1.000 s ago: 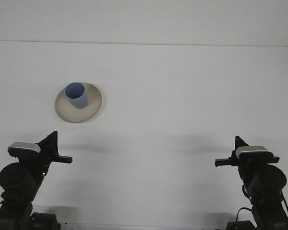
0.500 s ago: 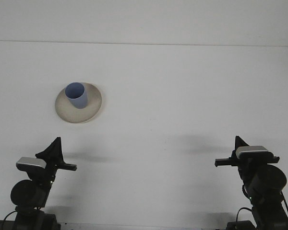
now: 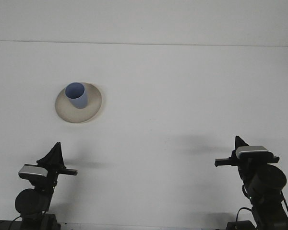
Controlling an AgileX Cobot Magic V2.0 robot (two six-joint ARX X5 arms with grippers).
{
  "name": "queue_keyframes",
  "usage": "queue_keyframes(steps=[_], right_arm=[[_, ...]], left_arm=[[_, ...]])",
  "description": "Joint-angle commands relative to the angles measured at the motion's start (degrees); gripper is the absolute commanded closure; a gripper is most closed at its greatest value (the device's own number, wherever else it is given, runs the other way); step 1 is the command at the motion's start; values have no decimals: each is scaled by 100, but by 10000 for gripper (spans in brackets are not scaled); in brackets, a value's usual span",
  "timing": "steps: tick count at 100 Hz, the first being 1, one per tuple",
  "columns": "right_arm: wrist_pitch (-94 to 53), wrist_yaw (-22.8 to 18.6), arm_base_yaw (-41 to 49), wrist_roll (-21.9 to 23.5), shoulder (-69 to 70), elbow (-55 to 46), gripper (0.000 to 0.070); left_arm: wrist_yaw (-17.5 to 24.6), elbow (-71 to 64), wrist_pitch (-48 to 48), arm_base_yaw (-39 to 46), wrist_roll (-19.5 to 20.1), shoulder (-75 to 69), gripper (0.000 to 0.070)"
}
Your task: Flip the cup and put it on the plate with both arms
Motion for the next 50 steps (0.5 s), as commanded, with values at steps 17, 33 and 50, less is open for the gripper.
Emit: queue_keyframes(steps=[17,33,50], right_arm=[[157,20,2,-26,4,74,700],[289,20,2,-26,4,74,700],[291,20,2,-26,4,74,700]], left_arm=[[0,-109,70,4,33,-11,689],[0,-109,70,4,33,-11,689],[0,-109,68,4,33,-11,689]])
